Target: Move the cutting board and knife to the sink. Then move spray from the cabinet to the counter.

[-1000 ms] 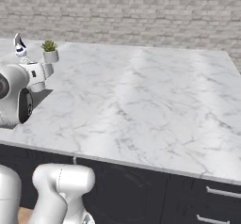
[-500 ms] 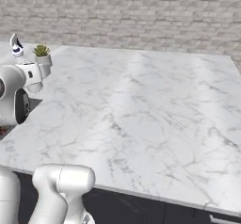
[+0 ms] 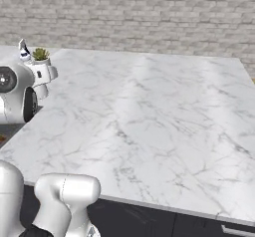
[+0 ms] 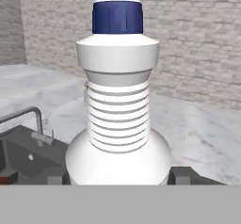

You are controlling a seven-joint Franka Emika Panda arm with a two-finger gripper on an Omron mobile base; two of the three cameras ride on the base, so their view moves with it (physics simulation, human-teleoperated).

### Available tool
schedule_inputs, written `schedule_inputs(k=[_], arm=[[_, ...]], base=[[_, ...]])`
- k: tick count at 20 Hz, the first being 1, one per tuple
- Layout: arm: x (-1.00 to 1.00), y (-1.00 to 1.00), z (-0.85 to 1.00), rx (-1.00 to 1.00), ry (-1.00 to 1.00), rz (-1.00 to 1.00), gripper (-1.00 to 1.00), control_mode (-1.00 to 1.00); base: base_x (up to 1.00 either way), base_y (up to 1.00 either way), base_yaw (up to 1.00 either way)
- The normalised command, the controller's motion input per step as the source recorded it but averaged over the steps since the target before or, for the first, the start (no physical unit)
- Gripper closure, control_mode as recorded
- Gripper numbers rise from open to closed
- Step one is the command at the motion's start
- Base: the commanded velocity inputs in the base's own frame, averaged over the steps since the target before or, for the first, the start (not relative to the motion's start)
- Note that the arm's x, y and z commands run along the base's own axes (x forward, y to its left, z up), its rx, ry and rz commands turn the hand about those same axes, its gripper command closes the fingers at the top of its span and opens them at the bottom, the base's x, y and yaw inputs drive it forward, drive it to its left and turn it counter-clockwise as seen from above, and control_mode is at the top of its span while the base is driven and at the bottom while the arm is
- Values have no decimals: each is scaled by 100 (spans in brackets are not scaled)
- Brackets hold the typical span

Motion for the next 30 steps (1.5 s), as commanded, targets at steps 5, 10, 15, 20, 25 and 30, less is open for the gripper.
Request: schedule_inputs(k=[5,10,15,20,25,30], arm=[[36,0,-33,-16,45,32,100,-100],[6,0,-24,-6,23,30,100,-100],[9,10,-31,-4,8,8,100,-100],[35,43,-59,-10,23,13,100,-100],[29,55,-64,-4,23,16,100,-100],[20,27,-45,6,11,23,100,-100]], base=[[0,0,0],[0,0,0],[0,0,0],[0,0,0],[0,0,0],[0,0,0]])
